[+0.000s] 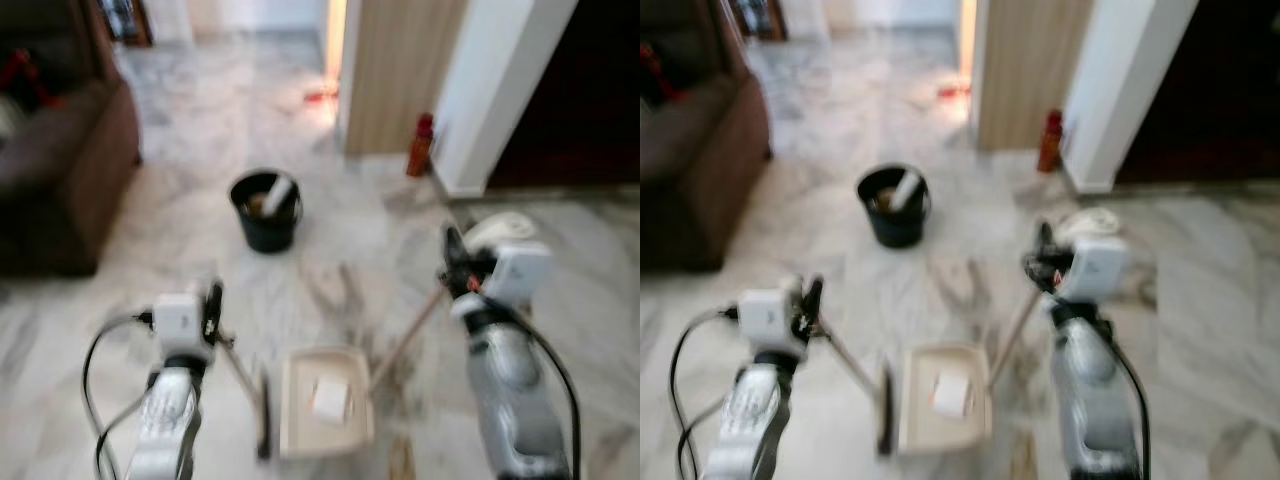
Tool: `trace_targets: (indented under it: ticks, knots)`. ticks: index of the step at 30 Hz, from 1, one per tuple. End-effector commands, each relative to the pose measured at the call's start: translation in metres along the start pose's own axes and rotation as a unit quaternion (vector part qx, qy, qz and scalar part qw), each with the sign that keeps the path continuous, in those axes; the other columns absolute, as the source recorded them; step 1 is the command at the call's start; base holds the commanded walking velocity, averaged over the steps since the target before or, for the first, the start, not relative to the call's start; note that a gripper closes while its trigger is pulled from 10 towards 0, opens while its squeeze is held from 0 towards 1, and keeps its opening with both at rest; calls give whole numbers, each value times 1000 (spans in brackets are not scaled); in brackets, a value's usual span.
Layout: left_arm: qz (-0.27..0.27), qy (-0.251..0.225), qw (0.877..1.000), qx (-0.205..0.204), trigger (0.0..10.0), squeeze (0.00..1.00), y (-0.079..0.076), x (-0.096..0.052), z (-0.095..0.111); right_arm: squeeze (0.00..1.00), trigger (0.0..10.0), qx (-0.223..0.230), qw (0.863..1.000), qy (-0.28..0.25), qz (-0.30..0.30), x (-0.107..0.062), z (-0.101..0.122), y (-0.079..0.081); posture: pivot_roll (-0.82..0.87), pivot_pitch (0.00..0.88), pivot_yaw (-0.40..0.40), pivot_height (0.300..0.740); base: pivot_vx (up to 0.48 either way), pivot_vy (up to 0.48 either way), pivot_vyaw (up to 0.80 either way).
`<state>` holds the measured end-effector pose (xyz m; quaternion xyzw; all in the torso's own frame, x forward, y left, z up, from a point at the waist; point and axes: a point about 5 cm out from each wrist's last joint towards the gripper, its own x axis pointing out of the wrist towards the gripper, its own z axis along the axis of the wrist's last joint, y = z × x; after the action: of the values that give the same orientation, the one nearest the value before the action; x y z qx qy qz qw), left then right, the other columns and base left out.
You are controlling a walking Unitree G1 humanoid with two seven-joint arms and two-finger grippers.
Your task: Sweep floor
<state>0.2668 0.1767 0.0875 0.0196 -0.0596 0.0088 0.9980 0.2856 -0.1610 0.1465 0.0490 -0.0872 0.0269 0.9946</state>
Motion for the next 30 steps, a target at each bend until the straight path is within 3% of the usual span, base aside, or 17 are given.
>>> trace_targets:
  ticks: [1,5,15,21,30]
  knots:
    - [-4,-33,999,5,10000,0,-2,6,13,0,10000,10,999,-39,-7,1,17,-4,15,0,-6,740,300,0,650]
    - [-5,-33,999,5,10000,0,-3,7,13,0,10000,12,999,-38,-7,1,17,-4,15,0,-4,740,297,0,636]
    - [-4,-33,999,4,10000,0,-2,7,14,0,10000,11,999,-45,3,1,21,-1,14,0,-3,740,297,0,0]
    - [-6,-34,999,3,10000,0,-4,7,13,0,10000,13,999,-47,2,3,22,-2,12,0,-3,740,296,0,668]
    - [-7,-31,999,3,10000,0,-4,6,12,0,10000,23,998,-49,11,3,22,2,5,0,-1,740,296,0,0]
